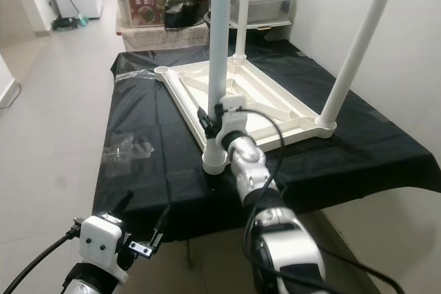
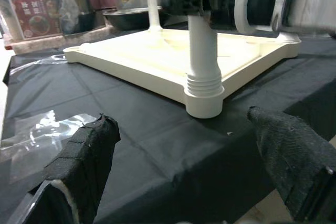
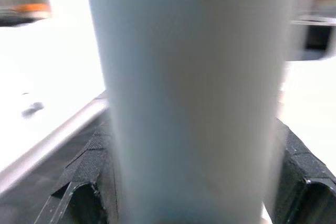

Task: Building children table

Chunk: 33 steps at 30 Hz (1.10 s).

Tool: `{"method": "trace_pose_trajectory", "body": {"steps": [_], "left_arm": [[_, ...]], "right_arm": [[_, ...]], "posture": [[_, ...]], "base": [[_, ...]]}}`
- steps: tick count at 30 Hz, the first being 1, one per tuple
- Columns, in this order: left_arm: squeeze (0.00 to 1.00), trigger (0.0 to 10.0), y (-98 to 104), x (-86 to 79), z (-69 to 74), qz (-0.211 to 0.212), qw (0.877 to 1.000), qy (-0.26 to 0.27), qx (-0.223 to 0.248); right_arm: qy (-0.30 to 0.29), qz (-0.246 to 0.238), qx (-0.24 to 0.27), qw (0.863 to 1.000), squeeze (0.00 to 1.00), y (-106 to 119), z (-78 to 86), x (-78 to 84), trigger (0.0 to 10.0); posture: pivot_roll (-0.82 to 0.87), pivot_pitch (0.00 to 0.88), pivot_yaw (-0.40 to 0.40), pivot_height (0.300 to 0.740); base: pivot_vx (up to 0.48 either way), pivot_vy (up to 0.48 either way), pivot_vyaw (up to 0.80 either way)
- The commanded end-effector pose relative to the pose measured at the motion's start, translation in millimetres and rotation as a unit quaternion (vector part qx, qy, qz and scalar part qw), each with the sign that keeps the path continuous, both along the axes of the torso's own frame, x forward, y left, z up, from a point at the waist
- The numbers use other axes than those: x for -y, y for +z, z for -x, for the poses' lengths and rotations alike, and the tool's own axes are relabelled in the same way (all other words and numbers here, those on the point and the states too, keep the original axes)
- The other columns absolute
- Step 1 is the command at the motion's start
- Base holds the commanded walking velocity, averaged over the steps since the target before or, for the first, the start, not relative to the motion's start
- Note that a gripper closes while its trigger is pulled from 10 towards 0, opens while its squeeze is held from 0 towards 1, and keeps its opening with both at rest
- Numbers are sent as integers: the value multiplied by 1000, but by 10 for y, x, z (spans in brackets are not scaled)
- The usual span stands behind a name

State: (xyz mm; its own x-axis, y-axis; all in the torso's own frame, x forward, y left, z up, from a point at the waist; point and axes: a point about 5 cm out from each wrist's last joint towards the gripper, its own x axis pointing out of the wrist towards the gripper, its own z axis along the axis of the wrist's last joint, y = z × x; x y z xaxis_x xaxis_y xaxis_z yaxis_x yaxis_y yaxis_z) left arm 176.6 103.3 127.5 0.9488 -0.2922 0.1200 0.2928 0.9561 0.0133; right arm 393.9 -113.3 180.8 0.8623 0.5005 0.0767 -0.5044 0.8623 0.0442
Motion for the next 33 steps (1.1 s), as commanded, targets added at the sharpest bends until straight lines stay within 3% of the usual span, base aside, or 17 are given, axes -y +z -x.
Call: {"method": "trace_pose_trajectory", "body": {"steps": [1,3,4,5,7,14,19,20,21,22,26,27,29,31,32,33], "left_arm": [[0,10000,-50,-3,-1,-5,1000,-2,-12],[0,10000,-52,-3,5,-5,1000,-2,-12],[0,10000,-51,-2,7,-5,1000,-2,-12],[0,10000,-51,-2,7,-5,1000,-2,-12],[0,10000,-51,5,8,-4,1000,-5,-11],[0,10000,-40,31,8,-5,1000,-8,-6],[0,10000,-41,30,8,-5,1000,-7,-6],[0,10000,-40,32,6,-5,1000,-7,-5],[0,10000,-40,32,6,-5,1000,-7,-5],[0,10000,-43,32,4,-5,1000,-7,-5],[0,10000,-49,27,1,-6,1000,-7,-5],[0,10000,-53,26,-1,-7,1000,-6,-6],[0,10000,-53,26,-1,-7,1000,-6,-6],[0,10000,-64,21,-2,-8,1000,-5,-8],[0,10000,-68,18,2,-9,1000,-4,-9],[0,10000,-68,18,2,-9,1000,-4,-9]], "right_arm": [[63,-10,-18,998,0,-9,16,-87,10000],[110,-11,-24,994,0,12,29,-109,10000],[171,-3,-33,985,0,6,64,-159,10000],[171,-3,-33,985,0,6,64,-159,10000],[257,11,-52,965,0,-15,124,-258,10000],[333,32,-65,940,0,-10,169,-469,10000],[337,37,-64,939,0,-18,175,-484,10000],[344,46,-63,936,0,-32,188,-511,4902],[344,46,-63,936,0,-32,188,-511,4902],[341,54,-61,936,0,-64,197,-531,0],[312,58,-57,946,0,-104,185,-537,0],[263,52,-56,962,0,-122,147,-507,0],[263,52,-56,962,0,-122,147,-507,0],[123,32,-69,990,0,-224,69,-373,0],[35,25,-77,996,0,-305,47,-269,0],[35,25,-77,996,0,-305,47,-269,0]], "posture": [[73,0,-6,740],[73,0,-6,740],[73,0,-6,740],[73,0,-6,740],[72,0,-5,740],[89,0,-21,740],[89,0,-21,740],[90,0,-19,740],[90,0,-19,740],[91,0,-19,740],[90,0,-17,740],[90,0,-17,740],[90,0,-17,740],[82,0,-15,740],[77,0,-7,740],[77,0,-7,740]], "base": [[0,0,0],[0,0,0],[0,0,0],[0,0,0],[0,0,0],[0,0,0],[0,0,0],[0,0,0],[0,0,0],[0,0,0],[0,0,0],[0,0,0],[0,0,0],[0,0,0],[0,0,0],[0,0,0]]}}
